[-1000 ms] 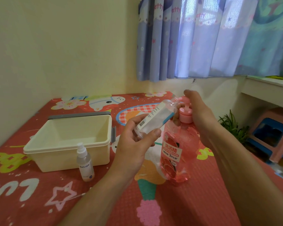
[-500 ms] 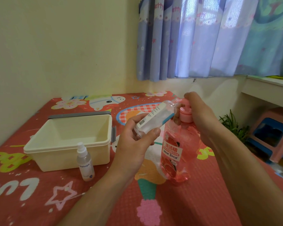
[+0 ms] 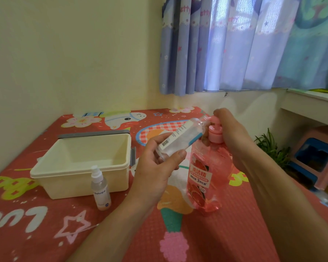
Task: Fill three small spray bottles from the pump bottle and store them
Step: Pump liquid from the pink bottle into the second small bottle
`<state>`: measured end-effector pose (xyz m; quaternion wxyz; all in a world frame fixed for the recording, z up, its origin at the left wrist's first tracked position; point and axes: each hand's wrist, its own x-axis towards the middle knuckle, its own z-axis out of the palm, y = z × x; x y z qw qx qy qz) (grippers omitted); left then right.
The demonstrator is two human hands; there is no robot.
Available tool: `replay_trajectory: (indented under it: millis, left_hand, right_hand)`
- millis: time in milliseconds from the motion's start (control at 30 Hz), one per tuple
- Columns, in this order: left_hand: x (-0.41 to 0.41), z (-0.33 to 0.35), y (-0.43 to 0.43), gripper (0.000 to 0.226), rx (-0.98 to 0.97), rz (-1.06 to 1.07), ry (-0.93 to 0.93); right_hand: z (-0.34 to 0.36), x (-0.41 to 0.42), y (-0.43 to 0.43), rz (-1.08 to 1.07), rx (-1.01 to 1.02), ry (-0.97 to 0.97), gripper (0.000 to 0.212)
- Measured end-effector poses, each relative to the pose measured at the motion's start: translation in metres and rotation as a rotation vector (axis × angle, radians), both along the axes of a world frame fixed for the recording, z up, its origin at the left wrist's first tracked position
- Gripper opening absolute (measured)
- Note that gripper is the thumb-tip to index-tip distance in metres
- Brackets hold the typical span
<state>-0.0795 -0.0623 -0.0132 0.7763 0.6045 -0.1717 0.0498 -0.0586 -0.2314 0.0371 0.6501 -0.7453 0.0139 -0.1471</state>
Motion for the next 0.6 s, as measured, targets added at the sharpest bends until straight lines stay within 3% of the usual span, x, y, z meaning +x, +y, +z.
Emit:
replay_trajectory:
  millis: [167,400,533,600]
  left_hand:
    - [-0.001,0.0001,0.0009,0.036,-0.005,-0.005,0.005]
    - [-0.0013,0.0012,0.0006,0.036,-0.009,0.002,0.005]
    - [-0.0016,0.002,0.0008,0.036,-0.013,-0.006,0.005]
    - [-0.0015,0.0019,0.0001,0.036,-0.012,-0.006,0.0]
  right_hand:
    - [0.0007,-0.0024,0.0006,0.006,0.032,0.042,0.062]
    - [0.0007,-0.0014,0.0006,0.003,-0.004,0.018,0.039]
    - [0.0002,-0.0024,0.0009,0.015,0.006,0.041,0.063]
    - [0.0002,-0.0014,0.0002,0.014,0.025,0.042,0.062]
